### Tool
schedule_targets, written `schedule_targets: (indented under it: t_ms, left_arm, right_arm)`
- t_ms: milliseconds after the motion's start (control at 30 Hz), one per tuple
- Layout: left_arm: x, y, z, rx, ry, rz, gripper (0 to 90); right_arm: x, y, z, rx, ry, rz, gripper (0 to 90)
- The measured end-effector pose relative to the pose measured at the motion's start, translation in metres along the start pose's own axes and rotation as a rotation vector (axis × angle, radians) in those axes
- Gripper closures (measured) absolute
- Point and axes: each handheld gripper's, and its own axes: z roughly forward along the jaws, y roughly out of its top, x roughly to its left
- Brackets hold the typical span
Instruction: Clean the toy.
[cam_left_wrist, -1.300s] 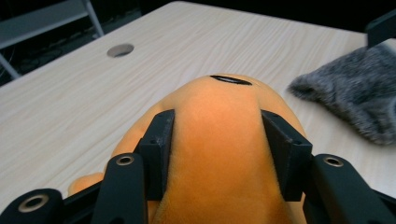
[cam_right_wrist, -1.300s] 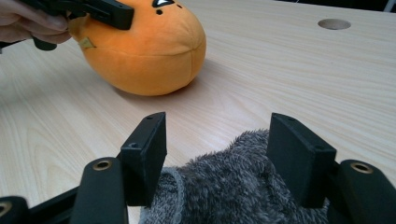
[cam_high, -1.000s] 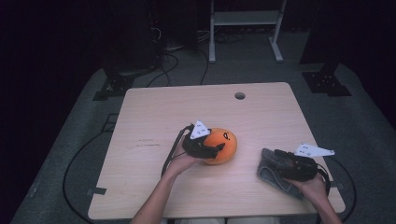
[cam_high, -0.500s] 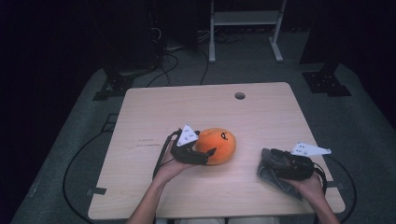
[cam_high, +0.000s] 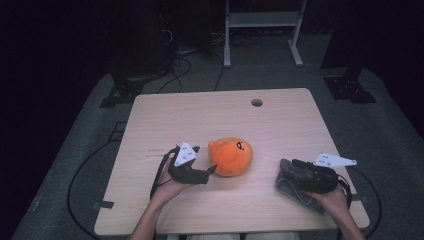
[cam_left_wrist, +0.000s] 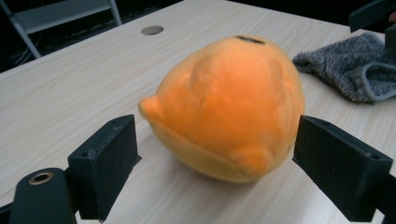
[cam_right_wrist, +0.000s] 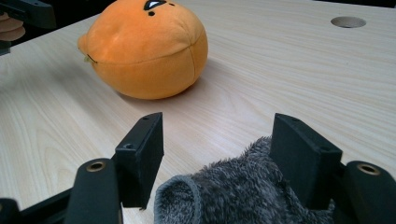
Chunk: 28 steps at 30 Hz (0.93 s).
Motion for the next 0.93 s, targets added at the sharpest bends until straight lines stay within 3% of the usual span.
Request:
schedule_targets:
  t_ms: [300,667,933]
  left_arm:
    - [-0.003,-0.025,-0.009,0.030,0.019,-0.017,13.0]
    - [-0.003,-0.039,-0.024,-0.043,0.044,-0.045,12.4]
    - [0.004,-0.044,-0.022,-0.036,0.053,-0.065,11.6]
  right_arm:
    - [-0.001,-0.002,-0.001,-0.003,0.005,0.016,33.7]
    - [0.001,-0.007,0.002,0.025,0.008,0.022,34.1]
    - [0.000,-0.008,0.002,0.024,0.006,0.025,34.1]
